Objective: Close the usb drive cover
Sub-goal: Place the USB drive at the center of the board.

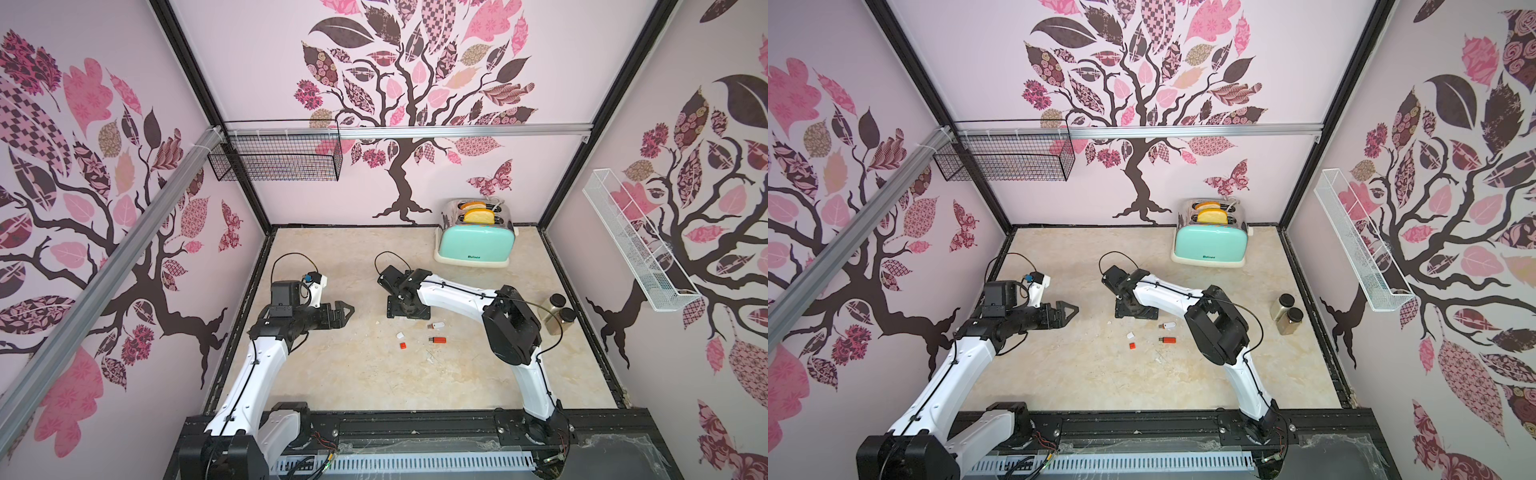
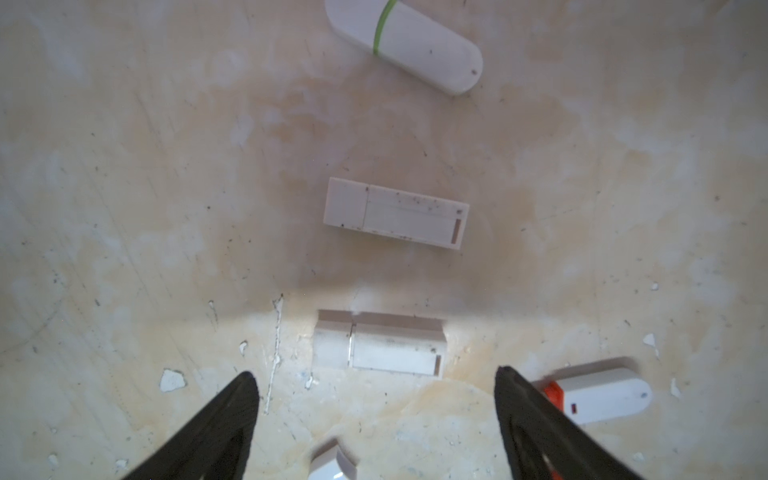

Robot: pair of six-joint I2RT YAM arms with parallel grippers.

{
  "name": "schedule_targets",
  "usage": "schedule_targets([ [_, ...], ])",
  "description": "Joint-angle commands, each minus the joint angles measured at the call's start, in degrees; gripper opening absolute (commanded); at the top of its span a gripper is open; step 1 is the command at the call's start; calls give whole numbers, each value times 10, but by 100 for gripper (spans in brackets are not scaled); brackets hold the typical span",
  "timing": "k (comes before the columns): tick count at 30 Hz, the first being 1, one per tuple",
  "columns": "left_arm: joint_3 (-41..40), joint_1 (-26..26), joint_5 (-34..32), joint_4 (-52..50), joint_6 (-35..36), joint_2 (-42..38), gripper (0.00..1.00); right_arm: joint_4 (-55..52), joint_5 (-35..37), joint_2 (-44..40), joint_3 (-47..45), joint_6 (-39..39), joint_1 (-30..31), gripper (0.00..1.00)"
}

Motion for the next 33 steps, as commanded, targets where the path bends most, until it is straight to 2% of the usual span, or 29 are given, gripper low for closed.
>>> schedule_targets([
  [1, 1, 2, 2, 6, 3, -5, 98, 7, -29, 15, 3, 7, -7, 89],
  [26, -4, 2, 8, 11, 2, -6, 98, -7, -25, 49, 27, 3, -2, 77],
  [33, -7, 1, 9, 13, 2, -7, 98, 1, -31, 41, 15, 7, -1, 66],
])
